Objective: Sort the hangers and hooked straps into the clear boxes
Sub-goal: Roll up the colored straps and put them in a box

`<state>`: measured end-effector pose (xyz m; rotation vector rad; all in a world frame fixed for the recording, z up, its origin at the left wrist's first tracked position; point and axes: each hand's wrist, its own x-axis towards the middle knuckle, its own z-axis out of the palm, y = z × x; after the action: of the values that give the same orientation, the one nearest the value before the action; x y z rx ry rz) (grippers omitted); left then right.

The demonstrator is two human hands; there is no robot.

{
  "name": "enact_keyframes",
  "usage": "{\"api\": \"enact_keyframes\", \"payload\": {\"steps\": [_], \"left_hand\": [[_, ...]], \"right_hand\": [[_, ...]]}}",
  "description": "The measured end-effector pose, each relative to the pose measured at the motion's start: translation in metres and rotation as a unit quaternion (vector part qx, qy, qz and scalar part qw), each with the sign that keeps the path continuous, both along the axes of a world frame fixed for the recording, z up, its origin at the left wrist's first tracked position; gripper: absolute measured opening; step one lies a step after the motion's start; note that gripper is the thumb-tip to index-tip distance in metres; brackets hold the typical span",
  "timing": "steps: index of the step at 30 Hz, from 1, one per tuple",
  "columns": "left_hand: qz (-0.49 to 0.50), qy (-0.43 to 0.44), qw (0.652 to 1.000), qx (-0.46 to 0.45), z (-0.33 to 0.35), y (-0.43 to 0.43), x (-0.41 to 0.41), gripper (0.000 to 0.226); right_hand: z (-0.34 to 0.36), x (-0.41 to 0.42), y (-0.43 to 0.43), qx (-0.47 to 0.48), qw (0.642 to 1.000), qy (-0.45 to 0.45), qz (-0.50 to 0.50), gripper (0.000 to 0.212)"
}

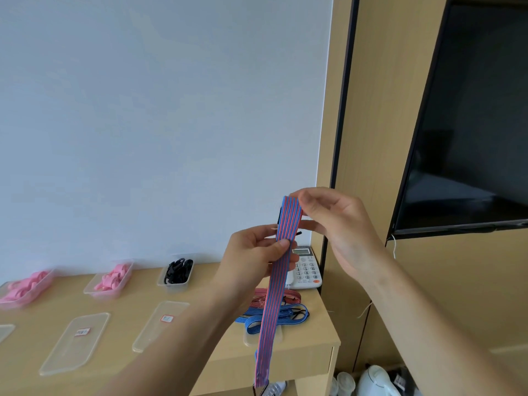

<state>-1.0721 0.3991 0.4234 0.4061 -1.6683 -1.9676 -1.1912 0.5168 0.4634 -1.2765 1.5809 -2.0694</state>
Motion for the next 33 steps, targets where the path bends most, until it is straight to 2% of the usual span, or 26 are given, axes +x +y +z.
{"api": "enact_keyframes", "payload": {"steps": [3, 6, 10, 15, 18, 21, 25, 28, 33], "left_hand": [[0.018, 0.002, 1.0, 0.0, 0.0, 0.0, -0.001, 0.02], [0.034, -0.001, 0.999, 0.009, 0.001, -0.001, 0.0, 0.011], [0.048, -0.022, 0.999, 0.008, 0.002, -0.004, 0.0, 0.021], [0.031, -0.044, 0.999, 0.002, 0.002, -0.005, 0.001, 0.026], [0.031, -0.04, 0.999, -0.011, 0.002, -0.006, 0.001, 0.021], [0.012, -0.022, 1.0, -0.01, 0.006, -0.007, 0.002, 0.017], [-0.026, -0.006, 0.999, 0.037, 0.012, -0.008, 0.004, 0.036], [-0.053, -0.002, 0.995, 0.082, 0.013, -0.01, 0.005, 0.039], [-0.082, -0.002, 0.997, 0.008, 0.009, -0.014, 0.006, 0.039]], "right_hand": [[0.001, -0.002, 0.004, 0.035, 0.999, -0.007, 0.036, 0.027], [0.001, -0.005, 0.008, 0.104, 0.991, -0.007, 0.087, 0.046], [0.0, -0.005, 0.008, 0.077, 0.993, -0.024, 0.091, 0.051], [0.0, -0.004, 0.005, 0.016, 0.998, -0.014, 0.059, 0.045], [0.001, -0.004, 0.005, 0.041, 0.998, 0.015, 0.052, 0.047], [-0.002, -0.004, 0.005, 0.082, 0.993, 0.022, 0.087, 0.052], [-0.008, -0.005, 0.004, 0.089, 0.991, 0.028, 0.096, 0.067], [-0.01, -0.007, 0.003, 0.082, 0.991, 0.063, 0.081, 0.078], [-0.017, -0.005, -0.001, 0.088, 0.988, 0.12, 0.051, 0.085]]}}
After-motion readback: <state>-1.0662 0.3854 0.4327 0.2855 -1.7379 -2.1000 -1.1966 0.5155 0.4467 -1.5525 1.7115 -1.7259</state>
